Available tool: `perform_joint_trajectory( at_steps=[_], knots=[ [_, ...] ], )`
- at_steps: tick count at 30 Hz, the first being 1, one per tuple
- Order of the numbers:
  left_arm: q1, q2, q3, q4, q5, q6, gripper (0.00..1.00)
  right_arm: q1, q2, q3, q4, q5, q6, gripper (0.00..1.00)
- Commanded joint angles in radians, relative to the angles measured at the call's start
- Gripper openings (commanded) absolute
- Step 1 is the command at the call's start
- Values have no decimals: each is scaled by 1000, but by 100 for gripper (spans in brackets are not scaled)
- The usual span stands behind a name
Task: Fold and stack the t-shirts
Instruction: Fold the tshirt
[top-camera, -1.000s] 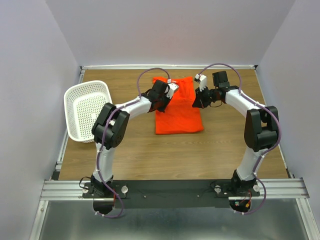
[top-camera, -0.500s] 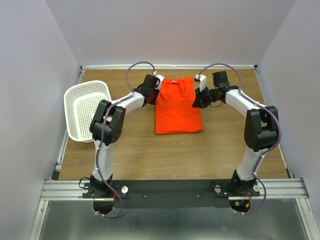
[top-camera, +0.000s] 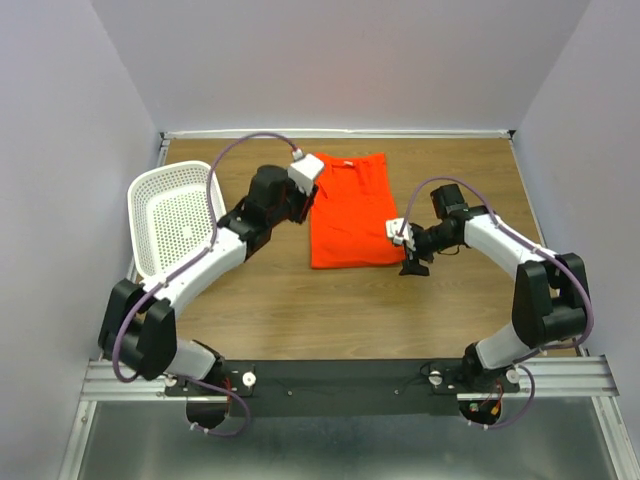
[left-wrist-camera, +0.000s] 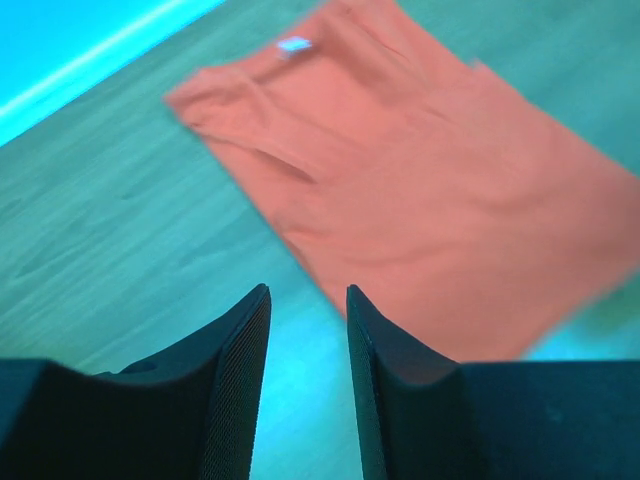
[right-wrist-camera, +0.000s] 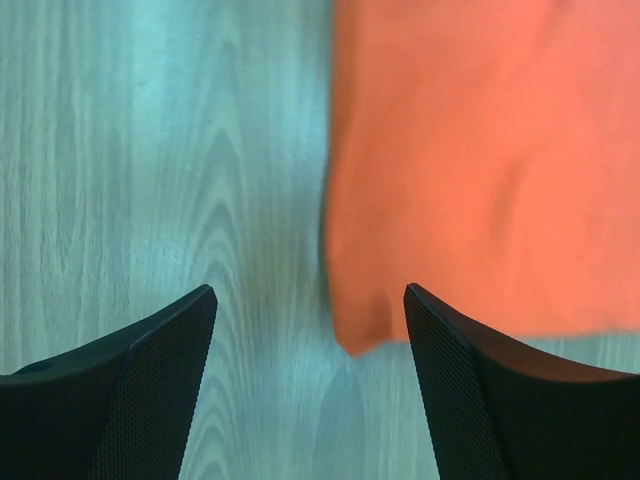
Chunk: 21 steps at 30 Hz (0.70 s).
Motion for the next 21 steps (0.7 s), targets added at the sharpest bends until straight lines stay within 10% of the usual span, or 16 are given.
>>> perform_joint_trajectory(
  at_steps=[1,11,21],
  knots=[
    [-123,-95,-210,29,41,236,45,32,13,-26,-45,-20,-282,82],
    [-283,-221,-594,479,-73,801,50,48,68,-36,12,65,-305,79],
    [-277,-44,-541,487,15,903,47,51,56,-72,61,76,-256,73]
  ],
)
